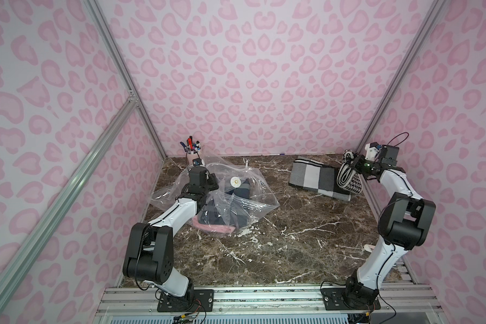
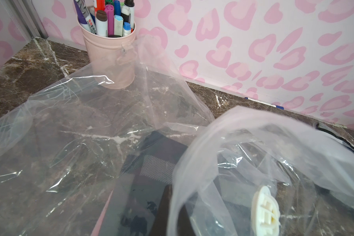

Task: Take the blanket out of the vacuum bag
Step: Place the blanket at the corner of the board.

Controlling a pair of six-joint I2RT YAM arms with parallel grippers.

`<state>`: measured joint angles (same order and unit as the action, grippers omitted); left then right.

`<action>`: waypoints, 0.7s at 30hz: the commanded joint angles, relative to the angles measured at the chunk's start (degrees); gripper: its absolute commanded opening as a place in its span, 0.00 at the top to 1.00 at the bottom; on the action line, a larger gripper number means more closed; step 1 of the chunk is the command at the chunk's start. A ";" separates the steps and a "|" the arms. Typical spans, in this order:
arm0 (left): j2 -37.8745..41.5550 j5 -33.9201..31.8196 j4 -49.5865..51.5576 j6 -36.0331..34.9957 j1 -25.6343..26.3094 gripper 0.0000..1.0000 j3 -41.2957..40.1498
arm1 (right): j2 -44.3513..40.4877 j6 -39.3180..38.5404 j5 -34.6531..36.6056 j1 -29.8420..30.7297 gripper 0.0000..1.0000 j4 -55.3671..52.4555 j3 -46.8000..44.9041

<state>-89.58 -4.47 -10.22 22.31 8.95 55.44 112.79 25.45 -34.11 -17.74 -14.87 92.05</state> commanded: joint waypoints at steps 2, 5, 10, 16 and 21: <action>0.36 -0.22 -0.83 -0.25 -0.06 0.96 -0.32 | 3.19 2.24 0.79 0.89 1.00 -3.53 4.41; 0.37 0.16 -1.59 0.24 -0.03 0.96 -0.81 | 5.50 4.61 0.28 1.67 1.00 -4.23 7.56; 0.49 1.22 -2.59 1.13 0.01 0.96 -2.04 | 8.89 5.68 2.03 4.00 1.00 -8.17 14.40; 0.45 2.51 -3.71 2.03 0.01 0.96 -2.62 | 10.18 7.82 3.08 7.03 1.00 -8.56 16.60; 0.65 3.96 -4.54 2.91 -0.04 0.96 -3.09 | 12.01 8.01 3.70 8.74 1.00 -9.98 18.06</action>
<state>-89.34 -2.11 -13.50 24.25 8.91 52.71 124.46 32.77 -30.76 -9.58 -24.36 109.60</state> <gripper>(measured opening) 0.048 0.116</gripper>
